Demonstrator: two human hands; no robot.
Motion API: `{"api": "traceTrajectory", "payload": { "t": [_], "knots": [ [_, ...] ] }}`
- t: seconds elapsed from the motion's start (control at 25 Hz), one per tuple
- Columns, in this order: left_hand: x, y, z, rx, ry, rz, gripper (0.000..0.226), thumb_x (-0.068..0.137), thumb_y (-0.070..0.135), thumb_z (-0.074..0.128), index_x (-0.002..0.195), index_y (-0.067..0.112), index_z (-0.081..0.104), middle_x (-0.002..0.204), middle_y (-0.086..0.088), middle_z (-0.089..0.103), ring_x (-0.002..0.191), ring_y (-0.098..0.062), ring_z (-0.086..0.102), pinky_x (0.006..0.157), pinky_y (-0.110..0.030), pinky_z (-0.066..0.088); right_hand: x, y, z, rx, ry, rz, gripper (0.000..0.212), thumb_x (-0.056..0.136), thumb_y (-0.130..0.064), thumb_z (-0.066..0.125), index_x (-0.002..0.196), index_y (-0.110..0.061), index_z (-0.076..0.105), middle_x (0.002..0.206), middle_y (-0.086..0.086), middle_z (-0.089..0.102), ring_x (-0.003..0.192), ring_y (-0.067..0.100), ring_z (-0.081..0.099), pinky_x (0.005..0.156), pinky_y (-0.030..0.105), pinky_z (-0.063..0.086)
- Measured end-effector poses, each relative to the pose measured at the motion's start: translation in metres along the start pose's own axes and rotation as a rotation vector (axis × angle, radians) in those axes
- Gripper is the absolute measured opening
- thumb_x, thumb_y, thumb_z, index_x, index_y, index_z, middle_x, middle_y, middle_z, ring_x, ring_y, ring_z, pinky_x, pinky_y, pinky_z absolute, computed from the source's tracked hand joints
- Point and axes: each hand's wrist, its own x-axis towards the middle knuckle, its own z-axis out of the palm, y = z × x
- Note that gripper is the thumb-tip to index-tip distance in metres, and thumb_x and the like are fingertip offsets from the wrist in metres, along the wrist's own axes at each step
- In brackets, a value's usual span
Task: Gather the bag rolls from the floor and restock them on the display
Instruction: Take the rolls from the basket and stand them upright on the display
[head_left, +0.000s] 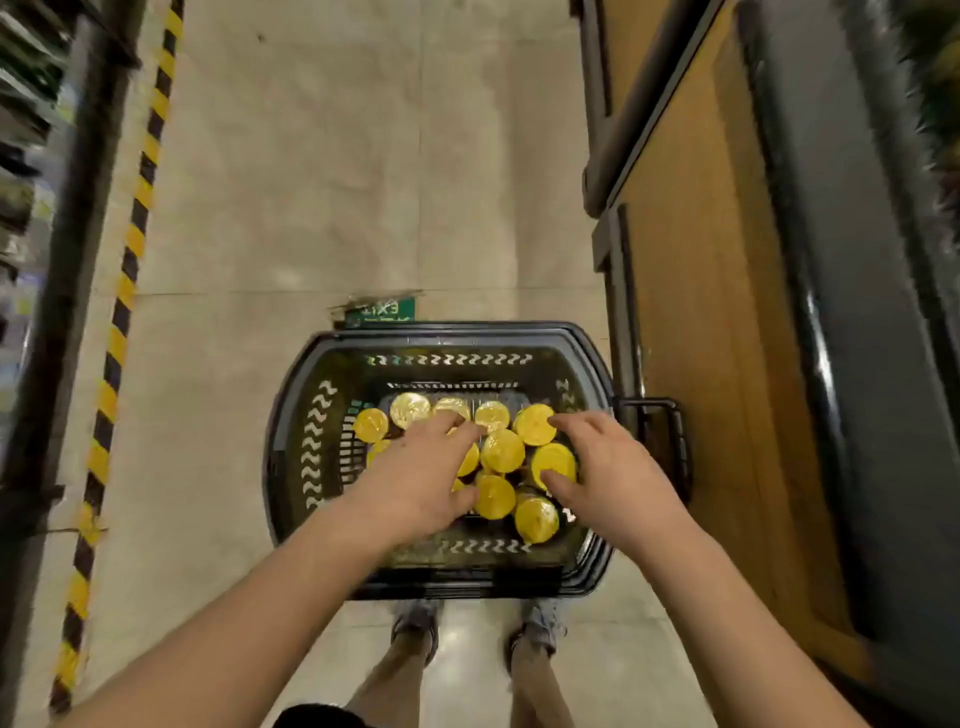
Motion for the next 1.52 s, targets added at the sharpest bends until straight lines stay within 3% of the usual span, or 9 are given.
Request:
{"api": "traceTrajectory", "payload": {
  "t": [0.16,0.28,0.56,0.76,0.88,1.04,1.24,1.44,1.52],
  "knots": [
    [0.066,-0.022,0.093,-0.058,0.013,-0.042,0.075,0.091,0.041,0.068,0.154,0.029,0.028,0.155,-0.003,0.026,0.141,-0.03,0.033,0.107,-0.048,0.044,0.059,0.044,0.092,0.033,0.087,0.026,0.061,0.086,-0.032,0.074,0.141,-0.019,0.051,0.137,0.012,0.049,0.125,0.035,0.049,0.101,0.047,0.047],
    [0.101,-0.035,0.139,-0.063,0.1,-0.036,0.077,0.089,0.043,0.07,0.154,0.028,0.031,0.154,-0.008,0.029,0.139,-0.034,0.035,0.103,-0.049,0.046,0.092,0.067,0.132,-0.003,0.138,0.026,0.064,0.085,-0.028,0.075,0.143,-0.022,0.05,0.143,0.014,0.044,0.129,0.037,0.044,0.102,0.049,0.045],
    [0.121,-0.041,0.169,-0.117,0.145,-0.066,0.08,0.089,0.043,0.069,0.155,0.031,0.027,0.156,-0.004,0.025,0.14,-0.029,0.036,0.095,-0.044,0.053,0.14,0.074,0.149,-0.195,0.016,0.033,0.079,0.087,-0.012,0.067,0.155,-0.029,0.031,0.16,0.014,0.022,0.143,0.037,0.029,0.112,0.048,0.037],
    [0.137,-0.033,0.174,-0.113,0.136,-0.07,0.082,0.089,0.037,0.07,0.155,0.03,0.023,0.157,-0.006,0.022,0.14,-0.03,0.034,0.101,-0.044,0.05,0.162,0.072,0.156,-0.266,-0.047,0.118,0.077,0.087,-0.007,0.068,0.151,-0.029,0.03,0.152,0.015,0.026,0.129,0.039,0.045,0.089,0.044,0.047],
    [0.15,-0.024,0.187,-0.135,0.132,-0.091,0.079,0.088,0.033,0.073,0.151,0.029,0.025,0.152,-0.006,0.026,0.135,-0.031,0.037,0.095,-0.043,0.051,0.168,0.08,0.16,-0.238,-0.028,0.11,0.068,0.088,-0.006,0.064,0.145,-0.028,0.035,0.145,0.015,0.032,0.117,0.038,0.053,0.073,0.038,0.044],
    [0.161,-0.029,0.191,-0.18,0.196,-0.096,0.072,0.081,0.03,0.076,0.14,0.03,0.036,0.133,-0.003,0.042,0.121,-0.03,0.047,0.085,-0.047,0.054,0.162,0.082,0.154,-0.173,0.017,0.05,0.062,0.086,-0.015,0.066,0.142,-0.027,0.041,0.138,0.012,0.04,0.11,0.037,0.056,0.071,0.035,0.044],
    [0.121,-0.039,0.12,-0.38,0.312,-0.041,0.081,0.074,0.028,0.079,0.145,0.027,0.039,0.137,-0.001,0.049,0.128,-0.023,0.047,0.101,-0.04,0.046,0.134,0.044,0.082,-0.101,0.175,-0.12,0.081,0.077,-0.03,0.079,0.148,-0.026,0.039,0.137,0.004,0.048,0.119,0.029,0.053,0.085,0.039,0.047],
    [0.024,-0.019,-0.055,-0.433,0.404,0.054,0.076,0.07,0.033,0.087,0.134,0.028,0.047,0.122,0.014,0.058,0.108,-0.005,0.056,0.087,-0.018,0.046,0.069,-0.039,-0.059,-0.084,0.216,-0.28,0.082,0.07,-0.026,0.081,0.142,-0.024,0.042,0.136,0.0,0.051,0.121,0.027,0.051,0.096,0.039,0.044],
    [-0.025,-0.003,-0.127,-0.489,0.442,0.117,0.076,0.069,0.033,0.089,0.134,0.034,0.051,0.122,0.021,0.06,0.108,0.004,0.059,0.092,-0.012,0.047,0.029,-0.078,-0.123,-0.085,0.225,-0.351,0.082,0.069,-0.027,0.078,0.142,-0.026,0.042,0.136,-0.002,0.05,0.122,0.025,0.051,0.099,0.041,0.045]
  ]
}}
